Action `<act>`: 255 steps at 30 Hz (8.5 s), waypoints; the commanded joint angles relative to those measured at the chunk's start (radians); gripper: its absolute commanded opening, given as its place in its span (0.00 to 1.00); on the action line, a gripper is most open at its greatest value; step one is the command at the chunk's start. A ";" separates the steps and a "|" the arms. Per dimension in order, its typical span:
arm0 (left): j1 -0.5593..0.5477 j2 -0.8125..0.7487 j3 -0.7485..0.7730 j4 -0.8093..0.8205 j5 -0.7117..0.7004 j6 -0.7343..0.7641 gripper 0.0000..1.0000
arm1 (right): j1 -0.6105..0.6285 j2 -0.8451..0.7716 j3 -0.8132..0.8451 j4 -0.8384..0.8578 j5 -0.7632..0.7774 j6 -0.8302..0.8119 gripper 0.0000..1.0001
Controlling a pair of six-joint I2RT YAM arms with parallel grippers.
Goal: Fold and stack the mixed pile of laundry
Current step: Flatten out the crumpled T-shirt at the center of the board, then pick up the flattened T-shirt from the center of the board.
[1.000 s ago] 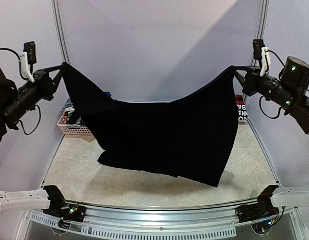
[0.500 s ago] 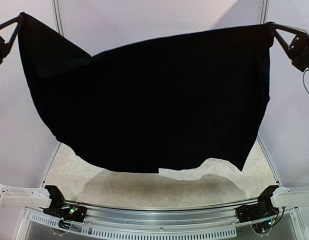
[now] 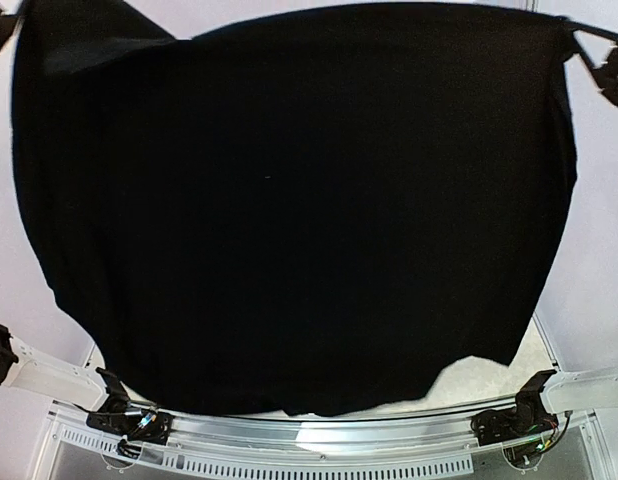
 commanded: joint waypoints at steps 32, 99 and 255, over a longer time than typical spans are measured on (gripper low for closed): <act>0.378 1.025 -0.195 0.151 0.005 -0.204 0.00 | -0.272 0.960 -0.298 0.109 0.311 0.136 0.00; 0.178 0.187 -1.595 0.295 -0.216 -0.472 0.81 | -0.181 0.280 -1.192 0.359 0.378 0.465 0.69; -0.568 0.163 -1.553 -0.127 -0.388 -0.351 0.00 | -0.201 -0.106 -1.587 -0.295 0.098 0.817 0.60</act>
